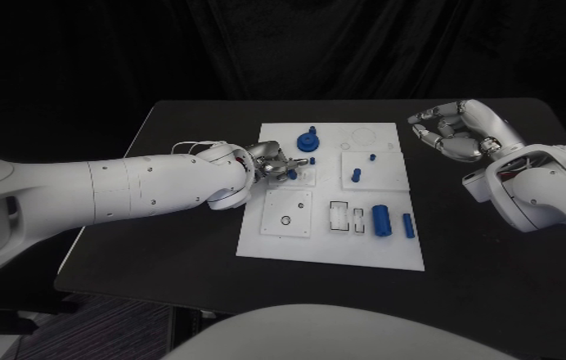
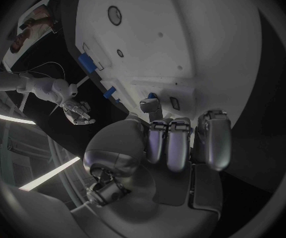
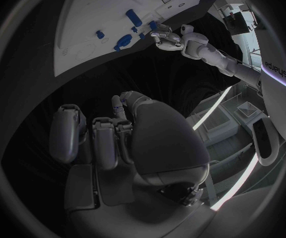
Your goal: Assemble the parts on the task board
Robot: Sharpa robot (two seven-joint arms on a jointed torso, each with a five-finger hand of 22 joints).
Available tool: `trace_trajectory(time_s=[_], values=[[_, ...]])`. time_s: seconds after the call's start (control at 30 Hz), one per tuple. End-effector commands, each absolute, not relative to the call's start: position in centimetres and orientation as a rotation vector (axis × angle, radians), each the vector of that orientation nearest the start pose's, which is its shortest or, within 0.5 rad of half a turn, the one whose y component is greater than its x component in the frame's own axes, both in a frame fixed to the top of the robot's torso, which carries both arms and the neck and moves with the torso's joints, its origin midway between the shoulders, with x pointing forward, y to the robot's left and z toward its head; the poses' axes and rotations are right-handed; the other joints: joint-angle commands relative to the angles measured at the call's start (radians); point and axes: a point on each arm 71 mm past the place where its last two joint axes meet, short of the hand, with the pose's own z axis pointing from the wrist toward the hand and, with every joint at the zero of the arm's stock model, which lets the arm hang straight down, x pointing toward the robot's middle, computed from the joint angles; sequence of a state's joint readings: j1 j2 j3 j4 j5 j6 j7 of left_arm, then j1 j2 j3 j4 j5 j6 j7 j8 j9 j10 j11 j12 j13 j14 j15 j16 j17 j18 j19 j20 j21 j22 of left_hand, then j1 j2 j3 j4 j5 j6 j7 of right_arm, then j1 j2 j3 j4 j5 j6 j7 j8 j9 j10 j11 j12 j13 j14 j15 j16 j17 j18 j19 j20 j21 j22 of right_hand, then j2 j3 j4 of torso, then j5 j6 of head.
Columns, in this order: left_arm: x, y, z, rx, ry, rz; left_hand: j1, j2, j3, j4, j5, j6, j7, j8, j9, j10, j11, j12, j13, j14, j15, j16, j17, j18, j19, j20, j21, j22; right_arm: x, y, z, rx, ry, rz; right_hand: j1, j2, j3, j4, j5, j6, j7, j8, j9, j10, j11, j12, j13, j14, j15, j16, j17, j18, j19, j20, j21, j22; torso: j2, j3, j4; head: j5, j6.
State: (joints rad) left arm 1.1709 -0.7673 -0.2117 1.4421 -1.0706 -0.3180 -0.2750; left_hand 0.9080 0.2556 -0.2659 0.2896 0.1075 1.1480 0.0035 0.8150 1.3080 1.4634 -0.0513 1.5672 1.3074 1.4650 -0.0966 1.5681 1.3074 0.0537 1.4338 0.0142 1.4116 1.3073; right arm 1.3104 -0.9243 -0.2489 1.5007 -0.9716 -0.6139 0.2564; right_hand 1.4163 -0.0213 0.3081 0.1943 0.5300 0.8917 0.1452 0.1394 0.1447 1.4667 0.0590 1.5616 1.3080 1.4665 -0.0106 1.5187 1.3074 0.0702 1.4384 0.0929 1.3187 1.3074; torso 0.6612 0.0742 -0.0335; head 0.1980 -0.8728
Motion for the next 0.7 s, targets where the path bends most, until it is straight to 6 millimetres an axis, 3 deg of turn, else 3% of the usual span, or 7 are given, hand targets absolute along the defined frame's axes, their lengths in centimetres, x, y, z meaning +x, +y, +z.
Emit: trace_trajectory(time_s=[0.03, 0.3, 0.7], values=[[46.76, 20.2, -27.56, -0.272, 2.015, -0.593, 0.012, 0.0, -0.008, -0.001, 0.006, -0.013, 0.0, 0.0, 0.091, 0.107, -0.008, 0.004, 0.263, 0.106, -0.007, 0.003, 0.263, 0.0, 0.005, -0.003, 0.001, 0.12, 47.91, -25.39, -18.51, 0.145, 1.465, 0.868, 0.006, -0.001, 0.005, 0.001, 0.004, -0.006, 0.003, -0.005, -0.001, 0.083, 0.005, -0.001, 0.243, 0.084, 0.001, -0.003, 0.209, -0.001, -0.005, 0.003, -0.006, 0.125, 0.001, -0.0005, -0.0005, 0.0, 0.0], [46.76, 20.11, -27.61, -0.268, 2.023, -0.593, 0.03, 0.004, -0.009, -0.003, 0.022, -0.026, 0.0, 0.005, 0.089, 0.107, -0.008, 0.004, 0.263, 0.106, -0.008, 0.003, 0.263, 0.0, 0.005, -0.003, -0.001, 0.12, 47.9, -25.39, -18.57, 0.146, 1.467, 0.868, 0.006, -0.001, 0.005, 0.001, 0.004, -0.006, 0.003, -0.005, -0.001, 0.083, 0.005, -0.001, 0.243, 0.084, 0.001, -0.003, 0.209, -0.001, -0.005, 0.003, -0.006, 0.125, 0.0, -0.0001, 0.0001, -0.002, 0.0], [46.76, 20.27, -27.93, -0.268, 2.064, -0.564, 0.07, 0.013, 0.001, -0.008, 0.049, -0.065, -0.001, -0.025, 0.078, 0.107, -0.008, 0.004, 0.263, 0.106, -0.008, 0.003, 0.263, 0.002, 0.001, -0.003, -0.007, 0.118, 47.83, -25.39, -18.86, 0.148, 1.475, 0.868, 0.005, 0.0, 0.008, -0.001, 0.004, -0.007, 0.003, -0.005, -0.001, 0.083, 0.005, -0.002, 0.243, 0.085, 0.001, -0.003, 0.209, -0.001, -0.006, 0.003, -0.008, 0.124, 0.001, 0.0004, -0.0014, 0.0, 0.0]])
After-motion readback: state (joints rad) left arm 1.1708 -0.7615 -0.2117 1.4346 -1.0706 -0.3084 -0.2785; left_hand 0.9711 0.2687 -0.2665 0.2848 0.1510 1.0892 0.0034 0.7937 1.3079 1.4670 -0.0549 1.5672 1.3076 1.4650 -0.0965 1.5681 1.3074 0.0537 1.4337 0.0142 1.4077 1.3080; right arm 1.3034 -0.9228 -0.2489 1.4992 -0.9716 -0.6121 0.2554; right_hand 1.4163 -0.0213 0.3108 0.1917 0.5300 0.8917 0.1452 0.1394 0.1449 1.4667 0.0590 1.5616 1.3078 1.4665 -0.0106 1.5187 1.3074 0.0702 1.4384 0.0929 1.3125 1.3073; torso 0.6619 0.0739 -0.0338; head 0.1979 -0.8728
